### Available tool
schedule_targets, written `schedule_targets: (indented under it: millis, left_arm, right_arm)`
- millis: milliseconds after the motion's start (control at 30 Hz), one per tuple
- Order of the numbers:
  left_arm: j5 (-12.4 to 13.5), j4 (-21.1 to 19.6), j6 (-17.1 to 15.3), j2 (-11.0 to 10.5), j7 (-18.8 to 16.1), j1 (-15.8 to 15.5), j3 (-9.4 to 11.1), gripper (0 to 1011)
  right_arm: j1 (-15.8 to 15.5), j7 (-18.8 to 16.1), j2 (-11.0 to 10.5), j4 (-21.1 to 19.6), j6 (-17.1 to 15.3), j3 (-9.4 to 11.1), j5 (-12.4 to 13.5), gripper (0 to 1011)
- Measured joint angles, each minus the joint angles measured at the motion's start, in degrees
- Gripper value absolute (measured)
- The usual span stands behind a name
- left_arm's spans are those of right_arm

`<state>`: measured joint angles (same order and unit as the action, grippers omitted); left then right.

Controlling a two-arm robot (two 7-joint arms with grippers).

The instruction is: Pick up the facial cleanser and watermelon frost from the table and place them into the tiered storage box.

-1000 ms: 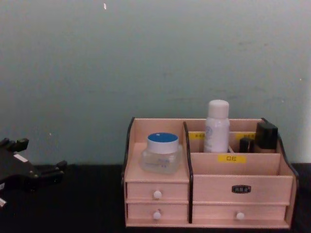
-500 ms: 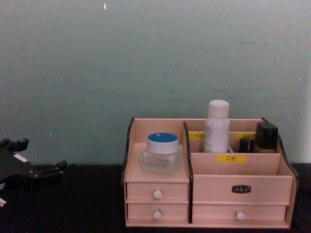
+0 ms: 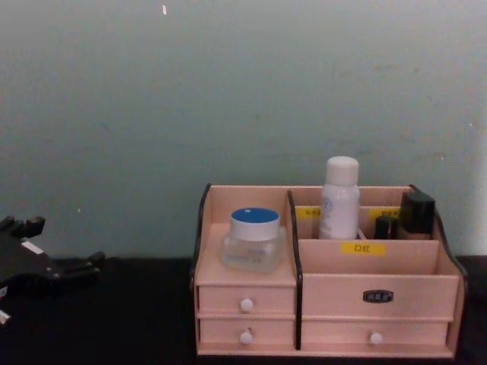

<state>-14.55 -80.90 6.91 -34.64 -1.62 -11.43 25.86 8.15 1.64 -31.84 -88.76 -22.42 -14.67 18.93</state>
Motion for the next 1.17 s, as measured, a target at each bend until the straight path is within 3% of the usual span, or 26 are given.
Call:
schedule_targets:
  millis: [1167]
  left_arm:
    - [0.0, 0.0, 0.0, 0.0, 0.0, 0.0, 0.0, 1002]
  right_arm:
    - [0.0, 0.0, 0.0, 0.0, 0.0, 0.0, 0.0, 1002]
